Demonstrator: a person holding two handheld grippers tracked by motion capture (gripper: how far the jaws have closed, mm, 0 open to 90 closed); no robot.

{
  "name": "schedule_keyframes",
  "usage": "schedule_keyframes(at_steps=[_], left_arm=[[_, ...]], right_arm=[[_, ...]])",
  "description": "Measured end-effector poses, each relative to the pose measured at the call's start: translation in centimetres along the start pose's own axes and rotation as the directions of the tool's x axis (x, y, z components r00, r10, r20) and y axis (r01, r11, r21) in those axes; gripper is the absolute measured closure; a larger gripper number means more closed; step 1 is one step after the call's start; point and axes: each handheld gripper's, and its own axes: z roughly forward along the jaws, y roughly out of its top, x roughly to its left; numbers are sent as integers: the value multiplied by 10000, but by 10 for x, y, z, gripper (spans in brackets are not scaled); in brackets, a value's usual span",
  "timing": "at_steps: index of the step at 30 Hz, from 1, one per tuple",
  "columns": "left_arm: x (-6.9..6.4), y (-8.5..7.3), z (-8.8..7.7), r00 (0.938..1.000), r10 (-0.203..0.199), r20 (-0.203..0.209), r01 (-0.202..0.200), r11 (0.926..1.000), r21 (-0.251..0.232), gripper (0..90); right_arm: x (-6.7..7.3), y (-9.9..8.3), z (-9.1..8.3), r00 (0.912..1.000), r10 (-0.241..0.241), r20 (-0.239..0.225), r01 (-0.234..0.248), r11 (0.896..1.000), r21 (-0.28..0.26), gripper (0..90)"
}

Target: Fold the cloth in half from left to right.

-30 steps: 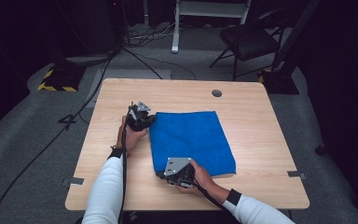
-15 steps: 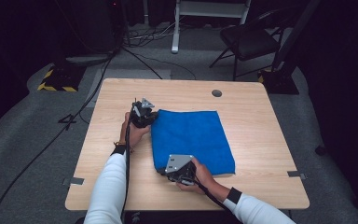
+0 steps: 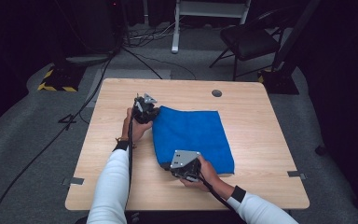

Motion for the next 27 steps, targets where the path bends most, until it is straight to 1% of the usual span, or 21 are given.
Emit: schedule_keyframes(at_steps=[1, 2, 4, 5, 6, 7, 9, 10, 12, 13, 15, 20, 22, 25, 27], left_arm=[[-1, 1, 0, 10000, -65, 9, 65, 10000, -3, 863], [0, 2, 0, 10000, 9, -52, -9, 10000, -8, 862], [-1, 4, 0, 10000, -69, -29, 69, 10000, -43, 862], [-1, 5, 1, 10000, -31, -35, 31, 10000, -55, 862], [-2, 5, 2, 9999, -94, -51, 93, 9999, -67, 862], [-2, 6, 2, 10000, -37, -41, 37, 10000, -9, 861], [-3, 9, 3, 9999, -112, -57, 111, 9999, -59, 860], [-4, 11, 3, 9999, -142, -61, 141, 9998, -127, 860], [-7, 15, 4, 10000, -69, -66, 68, 9999, -102, 859], [-9, 17, 5, 9999, -113, -54, 112, 9998, -152, 859], [-13, 22, 6, 10000, 2, -67, -2, 10000, -86, 858], [-24, 35, 8, 9999, 104, 18, -104, 9997, -228, 854], [-27, 39, 8, 9997, 231, 53, -230, 9995, -216, 854], [-32, 45, 10, 9997, 245, 62, -243, 9993, -288, 854], [-35, 49, 12, 9997, 232, 61, -230, 9994, -243, 854]], right_arm=[[-1, 1, -1, 10000, 27, 38, -27, 10000, -39, 897], [-3, 1, -1, 10000, 39, 51, -38, 10000, -60, 897], [-5, 1, -3, 9999, 99, 128, -98, 9999, -78, 896], [-5, 1, -4, 9998, 136, 140, -135, 9999, -91, 896], [-6, 1, -5, 9998, 145, 161, -144, 9999, -93, 897], [-7, 0, -6, 9997, 142, 183, -140, 9999, -81, 896], [-7, 0, -9, 9996, 143, 227, -141, 9999, -73, 896], [-8, -1, -11, 9995, 150, 265, -148, 9999, -75, 896], [-9, -2, -14, 9993, 232, 297, -229, 9997, -107, 896], [-10, -3, -16, 9991, 272, 317, -268, 9996, -115, 896], [-11, -3, -21, 9987, 300, 408, -295, 9995, -120, 896], [-14, -7, -33, 9976, 349, 594, -339, 9993, -169, 896], [-16, -9, -39, 9968, 355, 722, -345, 9993, -152, 896], [-21, -12, -52, 9941, 624, 892, -592, 9975, -385, 896], [-25, -16, -60, 9917, 803, 1000, -760, 9960, -461, 896]])
